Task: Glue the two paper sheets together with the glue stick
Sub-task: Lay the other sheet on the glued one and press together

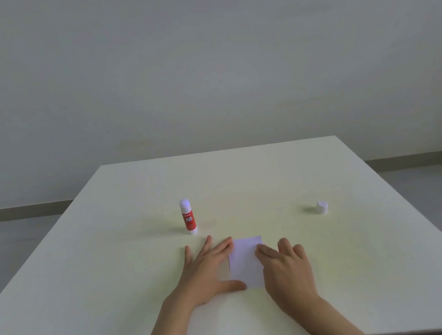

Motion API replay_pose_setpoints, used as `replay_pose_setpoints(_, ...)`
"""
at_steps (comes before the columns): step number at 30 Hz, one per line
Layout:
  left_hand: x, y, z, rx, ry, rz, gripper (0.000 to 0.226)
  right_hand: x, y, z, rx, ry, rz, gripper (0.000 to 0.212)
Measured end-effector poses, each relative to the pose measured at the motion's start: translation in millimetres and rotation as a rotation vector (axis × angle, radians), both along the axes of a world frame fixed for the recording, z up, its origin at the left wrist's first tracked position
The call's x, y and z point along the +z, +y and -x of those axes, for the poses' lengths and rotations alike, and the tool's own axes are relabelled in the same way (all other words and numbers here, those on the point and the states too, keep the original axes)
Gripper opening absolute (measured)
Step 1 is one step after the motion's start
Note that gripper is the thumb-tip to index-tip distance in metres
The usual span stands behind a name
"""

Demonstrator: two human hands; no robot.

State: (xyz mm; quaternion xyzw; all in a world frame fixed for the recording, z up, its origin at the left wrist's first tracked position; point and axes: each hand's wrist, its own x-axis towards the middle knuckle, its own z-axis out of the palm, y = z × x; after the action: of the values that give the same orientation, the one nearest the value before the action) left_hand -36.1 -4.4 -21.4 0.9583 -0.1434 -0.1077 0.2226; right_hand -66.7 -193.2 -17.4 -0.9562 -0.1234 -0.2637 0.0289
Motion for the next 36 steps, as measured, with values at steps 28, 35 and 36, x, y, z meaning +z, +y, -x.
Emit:
replay_pose_setpoints(28, 0.5, -1.1, 1.7, 0.006, -0.012, -0.007, 0.102, -7.6, 23.2, 16.5, 0.154, -0.008, -0.045, 0.036)
replay_pose_setpoints(35, 0.5, -0.3, 2.0, 0.004, -0.029, -0.004, 0.097, 8.7, 26.0, -3.9, 0.155, 0.189, -0.037, 0.028)
replay_pose_setpoints(36, 1.3, -0.7, 1.9, 0.006, -0.026, -0.002, 0.097, 7.6, 24.3, -5.5, 0.143, 0.224, -0.044, 0.030)
